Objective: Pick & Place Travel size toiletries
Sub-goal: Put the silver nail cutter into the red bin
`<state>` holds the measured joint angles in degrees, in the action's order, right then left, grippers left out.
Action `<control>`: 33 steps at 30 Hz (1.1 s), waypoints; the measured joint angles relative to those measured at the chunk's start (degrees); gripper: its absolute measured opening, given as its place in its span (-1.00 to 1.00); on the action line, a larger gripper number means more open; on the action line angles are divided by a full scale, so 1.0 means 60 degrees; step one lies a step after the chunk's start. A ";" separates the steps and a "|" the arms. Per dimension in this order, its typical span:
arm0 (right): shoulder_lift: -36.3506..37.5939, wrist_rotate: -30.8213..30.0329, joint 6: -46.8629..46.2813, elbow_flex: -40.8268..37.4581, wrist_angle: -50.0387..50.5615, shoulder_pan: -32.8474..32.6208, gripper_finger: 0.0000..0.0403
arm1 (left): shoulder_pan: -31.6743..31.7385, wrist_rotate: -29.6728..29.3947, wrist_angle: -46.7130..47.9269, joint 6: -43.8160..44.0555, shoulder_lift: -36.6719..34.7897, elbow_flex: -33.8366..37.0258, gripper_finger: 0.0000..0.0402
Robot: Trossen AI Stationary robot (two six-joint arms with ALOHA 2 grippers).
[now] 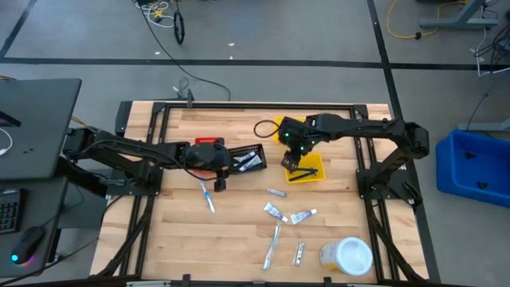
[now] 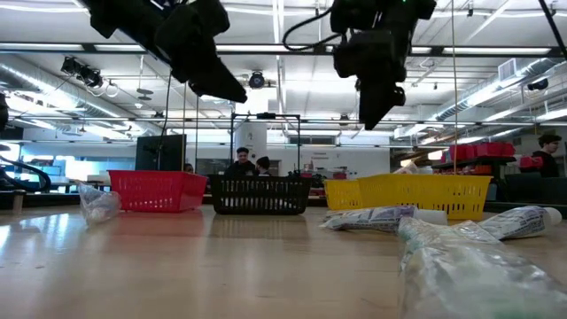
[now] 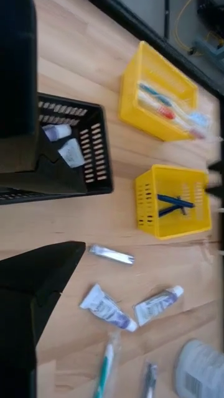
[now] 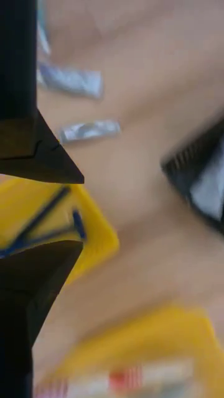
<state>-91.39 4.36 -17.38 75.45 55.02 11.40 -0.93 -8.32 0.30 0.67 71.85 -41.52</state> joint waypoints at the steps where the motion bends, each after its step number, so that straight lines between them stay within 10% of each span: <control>1: 0.0000 0.0239 0.0110 -0.0018 -0.0059 -0.0125 -0.18 | -0.0006 0.0010 -0.0062 0.0047 -0.0003 0.0008 -0.29; 16: -0.0004 0.0397 0.2087 -0.1121 -0.3642 -0.2619 0.08 | -0.1064 0.0069 0.0071 0.0812 -0.0057 0.0008 -0.29; 33: -0.2314 -0.1479 0.0290 -0.1339 -0.3553 -0.3397 0.12 | -0.1326 -0.0510 0.0006 0.0793 -0.0059 0.0008 -0.29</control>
<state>-105.28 -4.51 -15.64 67.42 33.70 -8.98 -8.88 -11.38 0.34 5.43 71.50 -41.47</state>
